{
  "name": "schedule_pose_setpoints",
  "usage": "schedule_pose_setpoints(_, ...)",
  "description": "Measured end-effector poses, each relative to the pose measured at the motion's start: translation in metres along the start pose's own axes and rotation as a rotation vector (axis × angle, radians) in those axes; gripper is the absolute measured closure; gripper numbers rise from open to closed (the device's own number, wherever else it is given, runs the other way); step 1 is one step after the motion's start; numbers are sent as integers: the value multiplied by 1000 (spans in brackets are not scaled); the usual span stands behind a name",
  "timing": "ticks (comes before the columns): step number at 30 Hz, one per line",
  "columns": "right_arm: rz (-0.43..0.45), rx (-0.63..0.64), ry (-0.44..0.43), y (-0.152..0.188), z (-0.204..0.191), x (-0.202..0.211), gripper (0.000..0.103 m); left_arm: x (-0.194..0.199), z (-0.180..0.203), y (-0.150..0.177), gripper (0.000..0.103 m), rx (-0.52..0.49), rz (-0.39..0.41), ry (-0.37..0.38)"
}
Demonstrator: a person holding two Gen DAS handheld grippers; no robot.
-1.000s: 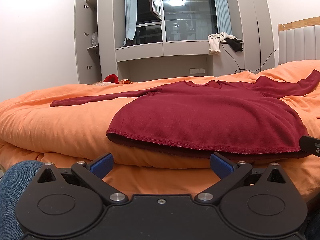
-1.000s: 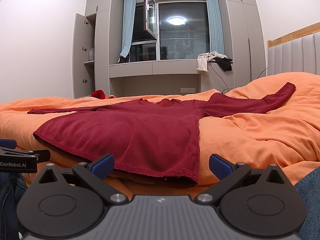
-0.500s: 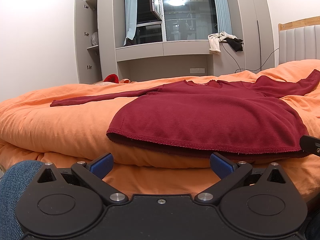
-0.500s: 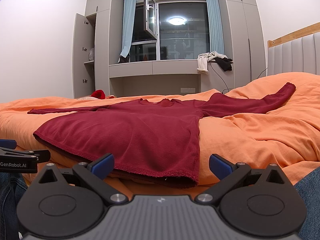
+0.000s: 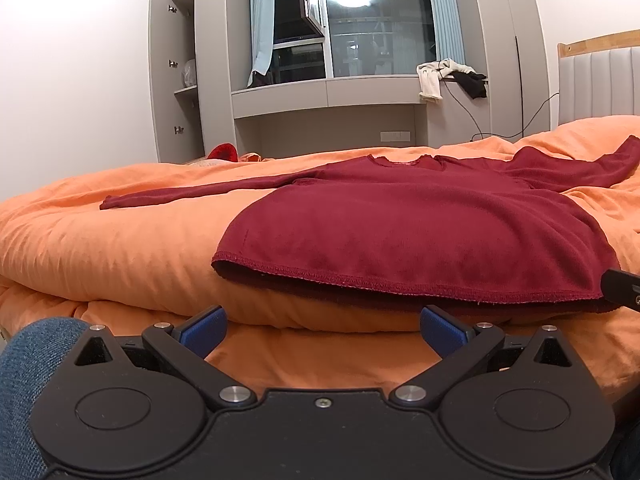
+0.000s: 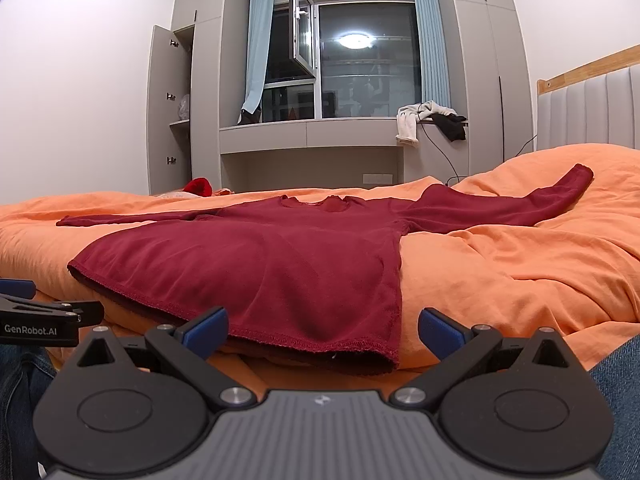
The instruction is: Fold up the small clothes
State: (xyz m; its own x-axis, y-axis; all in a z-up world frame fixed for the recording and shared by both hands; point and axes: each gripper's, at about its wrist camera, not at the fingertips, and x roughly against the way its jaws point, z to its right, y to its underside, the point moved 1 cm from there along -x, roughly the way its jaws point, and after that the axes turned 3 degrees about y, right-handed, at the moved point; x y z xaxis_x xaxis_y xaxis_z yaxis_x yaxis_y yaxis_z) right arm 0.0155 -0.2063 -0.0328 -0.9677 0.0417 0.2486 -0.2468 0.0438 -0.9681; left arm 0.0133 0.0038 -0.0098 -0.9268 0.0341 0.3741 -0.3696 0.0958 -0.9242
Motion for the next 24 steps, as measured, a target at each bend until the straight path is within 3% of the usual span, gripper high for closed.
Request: schedule_pose_setpoints(24,-20,-15,5,-3,1,-1,0,-4,-1,-2,1,13,-28,-14)
